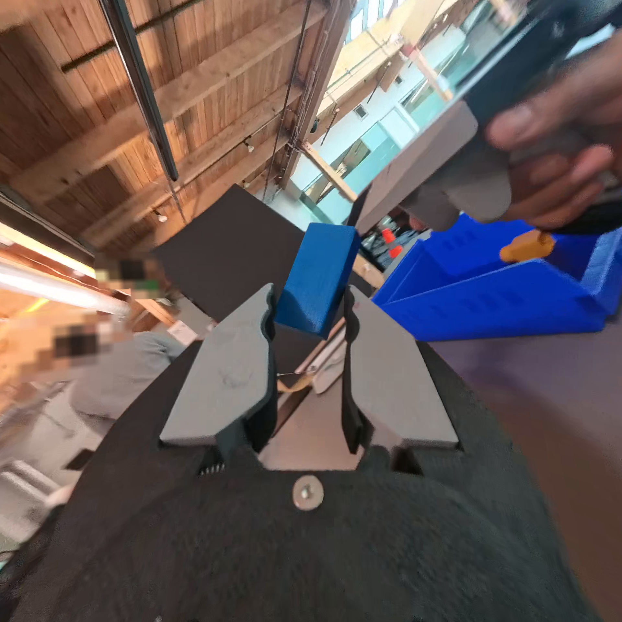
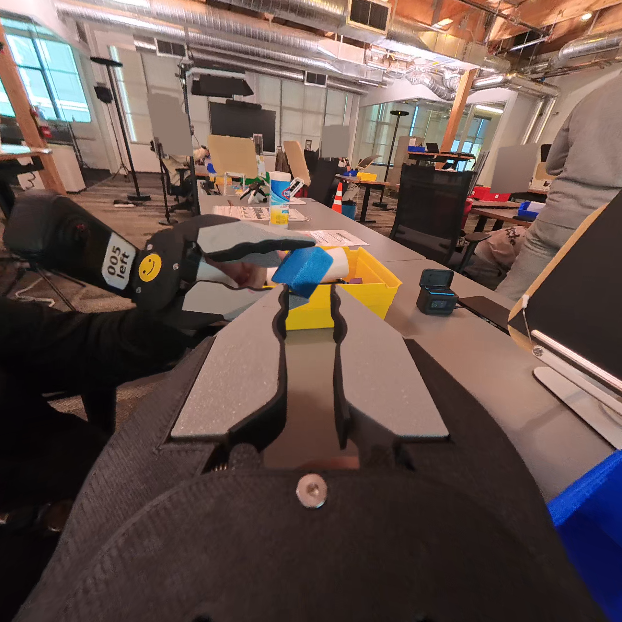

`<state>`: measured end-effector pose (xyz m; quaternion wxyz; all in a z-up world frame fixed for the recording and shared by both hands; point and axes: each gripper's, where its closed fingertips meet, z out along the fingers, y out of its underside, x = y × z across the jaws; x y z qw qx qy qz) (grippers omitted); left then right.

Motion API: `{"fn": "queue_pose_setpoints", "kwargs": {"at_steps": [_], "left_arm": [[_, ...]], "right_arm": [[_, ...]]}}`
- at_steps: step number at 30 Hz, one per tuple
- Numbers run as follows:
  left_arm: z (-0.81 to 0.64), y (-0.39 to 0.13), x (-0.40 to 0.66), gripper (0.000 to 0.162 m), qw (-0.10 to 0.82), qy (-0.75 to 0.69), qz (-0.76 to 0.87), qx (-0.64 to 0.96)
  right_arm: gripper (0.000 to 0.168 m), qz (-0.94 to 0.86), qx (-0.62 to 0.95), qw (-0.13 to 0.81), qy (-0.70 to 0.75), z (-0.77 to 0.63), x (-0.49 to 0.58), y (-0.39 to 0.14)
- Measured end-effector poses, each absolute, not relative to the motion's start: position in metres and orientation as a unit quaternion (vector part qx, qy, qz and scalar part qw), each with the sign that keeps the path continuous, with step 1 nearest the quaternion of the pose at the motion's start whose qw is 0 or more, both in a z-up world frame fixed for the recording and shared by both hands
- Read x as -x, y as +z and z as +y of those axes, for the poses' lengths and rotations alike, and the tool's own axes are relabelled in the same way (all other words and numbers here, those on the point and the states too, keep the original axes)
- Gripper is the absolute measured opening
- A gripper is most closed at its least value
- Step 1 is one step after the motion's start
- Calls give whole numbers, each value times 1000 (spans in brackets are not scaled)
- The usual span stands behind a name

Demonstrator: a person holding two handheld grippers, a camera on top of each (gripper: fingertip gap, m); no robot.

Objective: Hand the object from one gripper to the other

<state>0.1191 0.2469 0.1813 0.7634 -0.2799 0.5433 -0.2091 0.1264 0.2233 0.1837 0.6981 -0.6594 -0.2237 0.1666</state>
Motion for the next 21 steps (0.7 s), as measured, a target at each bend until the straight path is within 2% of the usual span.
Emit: {"fn": "queue_pose_setpoints", "kwargs": {"at_steps": [4,8,13,16,21], "left_arm": [[239,183,-119,37,732,-286,540,301],[235,181,-121,32,723,-303,541,304],[242,182,-120,32,764,-226,536,280],[246,182,-119,31,802,-128,533,238],[241,173,-126,31,821,-52,535,193]], "right_arm": [[25,-214,655,693,212,226,-117,184],[18,-210,642,690,260,228,-109,185],[16,-183,632,684,314,232,-106,187],[21,-167,624,680,347,233,-102,189],[16,-154,638,682,323,241,-107,184]]}}
